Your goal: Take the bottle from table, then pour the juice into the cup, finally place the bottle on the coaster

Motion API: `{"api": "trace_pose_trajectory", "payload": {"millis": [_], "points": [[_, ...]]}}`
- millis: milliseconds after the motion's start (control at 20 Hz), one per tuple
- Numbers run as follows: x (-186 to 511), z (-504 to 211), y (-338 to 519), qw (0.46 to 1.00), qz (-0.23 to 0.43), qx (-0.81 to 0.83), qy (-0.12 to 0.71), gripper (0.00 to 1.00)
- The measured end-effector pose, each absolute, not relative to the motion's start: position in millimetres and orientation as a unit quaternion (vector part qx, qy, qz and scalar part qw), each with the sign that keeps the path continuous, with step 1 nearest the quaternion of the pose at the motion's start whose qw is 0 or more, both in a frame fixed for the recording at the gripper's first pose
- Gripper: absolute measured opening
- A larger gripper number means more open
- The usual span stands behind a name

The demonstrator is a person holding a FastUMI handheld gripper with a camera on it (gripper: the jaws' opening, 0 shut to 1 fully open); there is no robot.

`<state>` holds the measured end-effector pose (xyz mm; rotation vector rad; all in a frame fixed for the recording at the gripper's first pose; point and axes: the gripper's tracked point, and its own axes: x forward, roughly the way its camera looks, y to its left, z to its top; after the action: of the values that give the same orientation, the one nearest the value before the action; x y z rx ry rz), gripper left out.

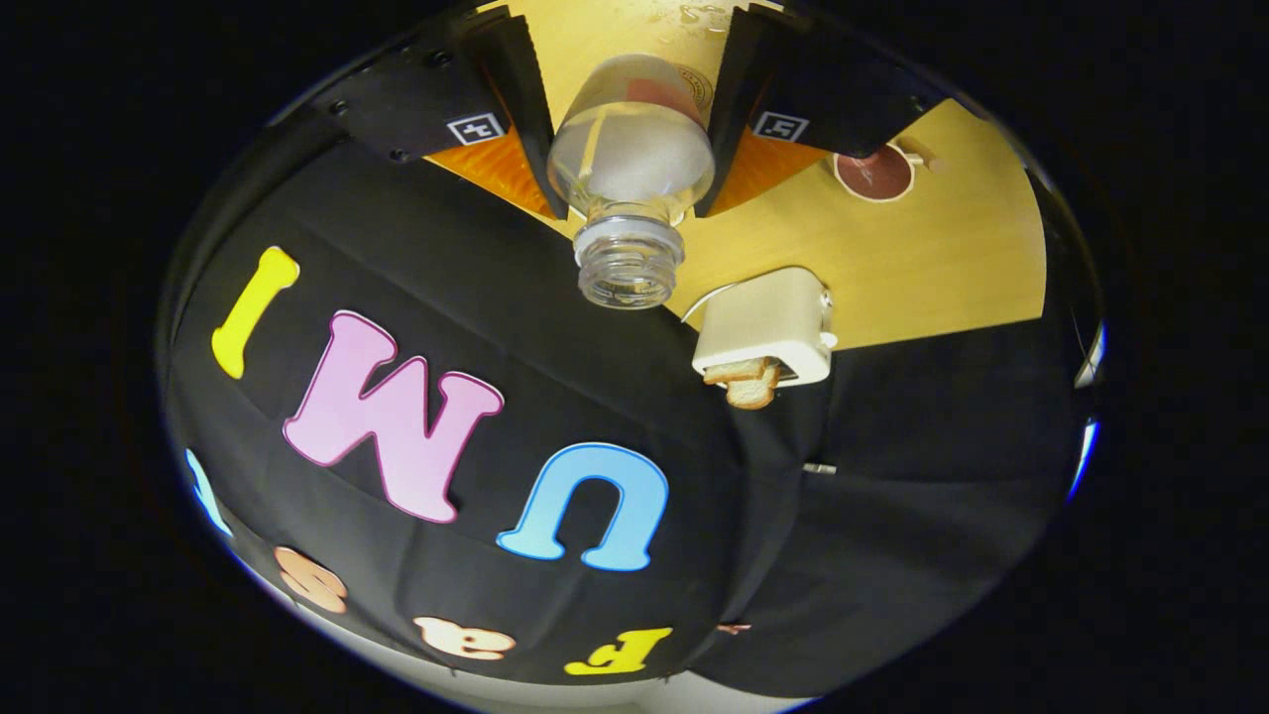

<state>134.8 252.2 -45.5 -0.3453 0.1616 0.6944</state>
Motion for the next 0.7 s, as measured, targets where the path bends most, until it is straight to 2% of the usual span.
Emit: {"api": "trace_pose_trajectory", "payload": {"millis": [250,700], "points": [[144,-79,252,0.92,0.37,-0.088,0.094,0.75],[181,-136,243,0.93,0.352,-0.013,0.106,0.75]]}}
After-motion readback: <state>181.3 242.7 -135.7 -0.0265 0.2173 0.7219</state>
